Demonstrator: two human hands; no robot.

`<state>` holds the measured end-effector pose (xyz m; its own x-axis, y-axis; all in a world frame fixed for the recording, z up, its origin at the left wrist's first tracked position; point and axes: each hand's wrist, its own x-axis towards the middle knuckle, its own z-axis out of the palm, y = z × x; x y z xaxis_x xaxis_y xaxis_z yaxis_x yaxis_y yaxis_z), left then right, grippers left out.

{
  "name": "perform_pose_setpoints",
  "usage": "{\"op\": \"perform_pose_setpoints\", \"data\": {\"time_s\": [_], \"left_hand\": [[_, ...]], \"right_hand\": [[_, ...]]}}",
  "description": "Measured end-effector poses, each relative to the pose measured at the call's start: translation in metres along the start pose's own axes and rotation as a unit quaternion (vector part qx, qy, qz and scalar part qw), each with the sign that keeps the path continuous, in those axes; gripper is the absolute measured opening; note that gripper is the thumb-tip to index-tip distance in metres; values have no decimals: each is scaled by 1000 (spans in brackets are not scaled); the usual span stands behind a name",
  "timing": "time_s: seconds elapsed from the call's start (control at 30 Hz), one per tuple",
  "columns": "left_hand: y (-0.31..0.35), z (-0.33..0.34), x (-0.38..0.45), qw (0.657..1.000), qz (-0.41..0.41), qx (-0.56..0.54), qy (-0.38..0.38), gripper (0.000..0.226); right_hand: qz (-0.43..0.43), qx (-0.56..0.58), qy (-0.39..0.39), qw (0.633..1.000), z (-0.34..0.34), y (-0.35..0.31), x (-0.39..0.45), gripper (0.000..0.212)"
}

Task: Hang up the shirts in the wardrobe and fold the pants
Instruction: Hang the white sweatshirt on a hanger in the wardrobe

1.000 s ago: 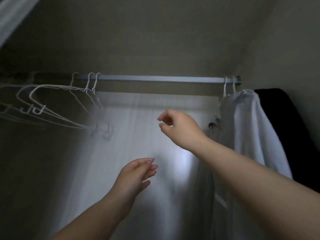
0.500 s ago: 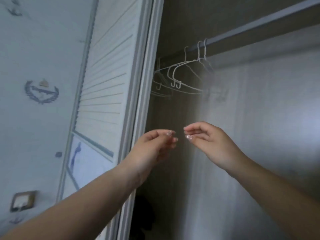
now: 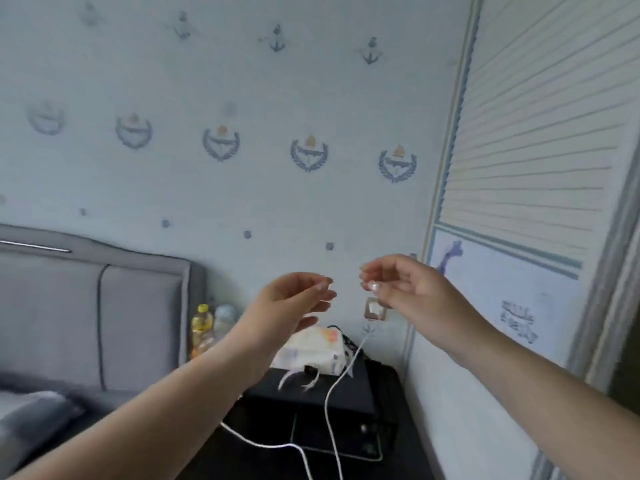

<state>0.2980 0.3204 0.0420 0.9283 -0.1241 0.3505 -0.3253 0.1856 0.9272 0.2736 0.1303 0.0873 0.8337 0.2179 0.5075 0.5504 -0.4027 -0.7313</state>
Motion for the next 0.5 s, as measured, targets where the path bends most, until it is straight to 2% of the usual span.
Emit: {"op": "perform_pose_setpoints", "data": {"time_s": [0.13, 0.23, 0.37, 0.5], "left_hand": [[4, -115, -59, 991, -13, 62, 115, 8], [6, -195, -113, 973, -23, 81, 216, 11], [9, -288, -191, 936, -44, 78, 340, 9], [5, -362, -269, 882, -76, 39, 464, 10]], "right_hand": [[-23, 62, -105, 992, 119, -20, 14, 20], [-39, 105, -185, 976, 212, -34, 18, 20], [-57, 159, -289, 942, 338, -56, 18, 18], [-48, 205, -398, 893, 459, -81, 3, 13]]}}
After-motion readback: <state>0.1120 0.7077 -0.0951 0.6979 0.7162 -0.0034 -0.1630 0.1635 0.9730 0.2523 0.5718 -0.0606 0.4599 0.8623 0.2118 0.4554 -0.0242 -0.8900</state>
